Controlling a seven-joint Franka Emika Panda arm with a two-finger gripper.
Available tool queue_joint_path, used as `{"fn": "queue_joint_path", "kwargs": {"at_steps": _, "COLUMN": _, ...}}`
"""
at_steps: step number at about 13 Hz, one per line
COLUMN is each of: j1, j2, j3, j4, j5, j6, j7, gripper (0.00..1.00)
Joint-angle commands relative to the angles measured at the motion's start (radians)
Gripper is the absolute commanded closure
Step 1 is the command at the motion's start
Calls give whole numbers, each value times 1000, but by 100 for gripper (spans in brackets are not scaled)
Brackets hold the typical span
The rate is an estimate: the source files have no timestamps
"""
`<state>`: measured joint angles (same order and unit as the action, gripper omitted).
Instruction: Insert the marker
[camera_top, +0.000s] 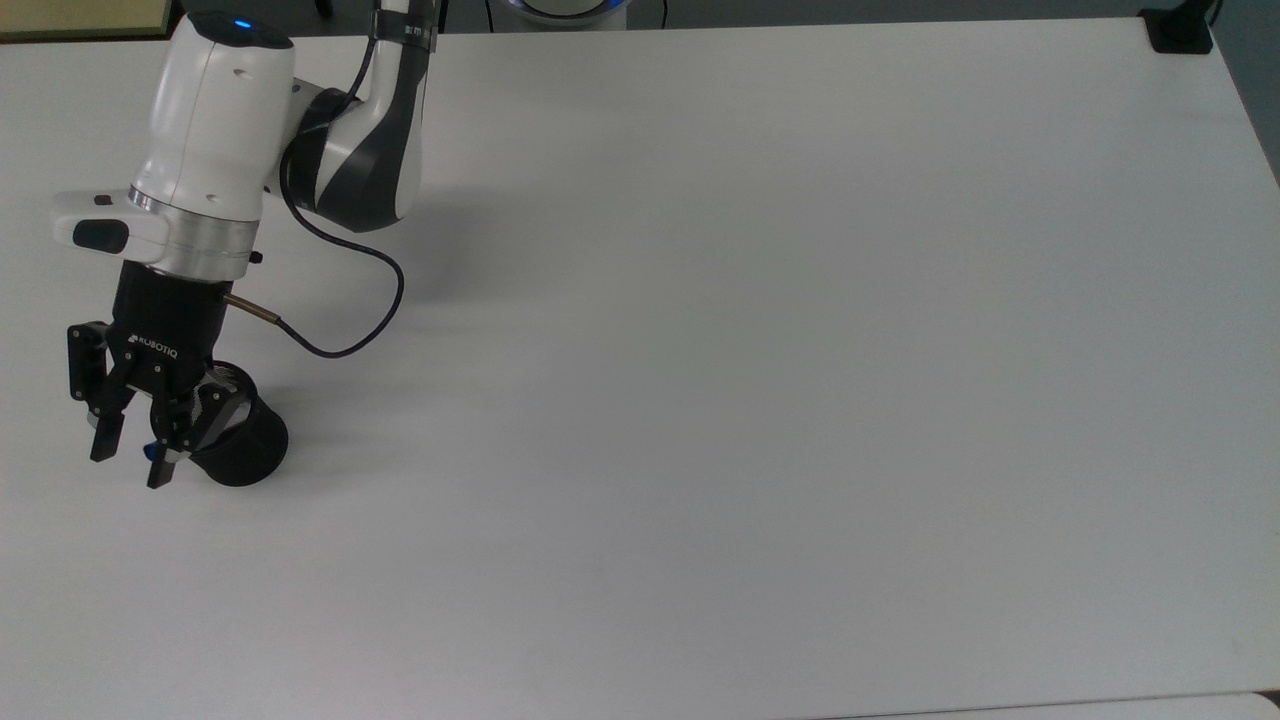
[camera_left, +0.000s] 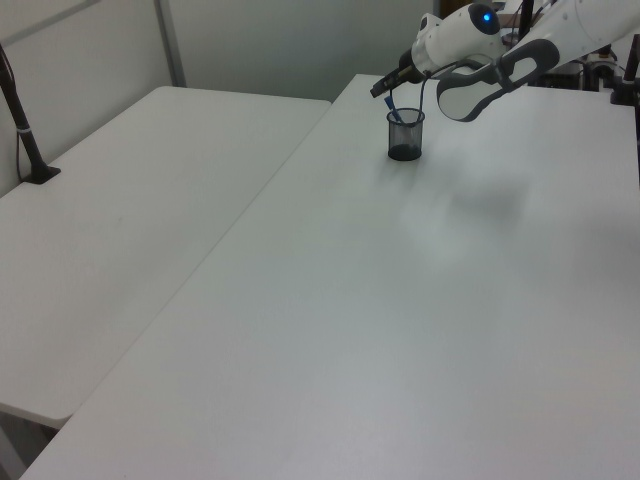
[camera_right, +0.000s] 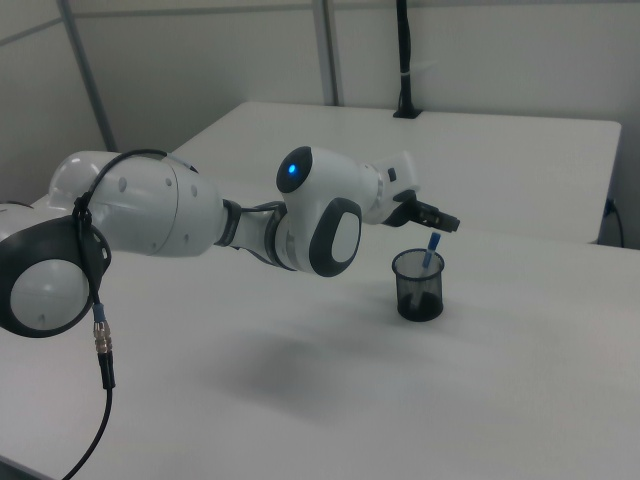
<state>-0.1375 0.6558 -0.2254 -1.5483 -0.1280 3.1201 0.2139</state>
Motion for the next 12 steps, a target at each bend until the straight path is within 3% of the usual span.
{"fn": "queue_joint_path", "kwargs": {"at_steps": 1, "j1": 39, "j2": -39, "j3": 3, "j4": -10, "j5": -1, "j6": -1, "j7": 25, "gripper": 0}}
{"fn": "queue_joint_path", "kwargs": {"at_steps": 4, "j1": 111, "j2": -96, "j3": 3, "j4": -13, "j5": 1, "j6": -151, "j7": 30, "gripper": 0}}
{"fn": "queue_joint_path", "kwargs": {"at_steps": 7, "j1": 238, "j2": -200, "j3": 3, "j4": -12, "j5": 1, "j6": -481, "j7": 30, "gripper": 0}}
{"fn": "queue_joint_path", "kwargs": {"at_steps": 12, "j1": 360, "j2": -384, "j3": 5, "j4": -35, "j5": 1, "j6": -893, "j7": 15, "gripper": 0}}
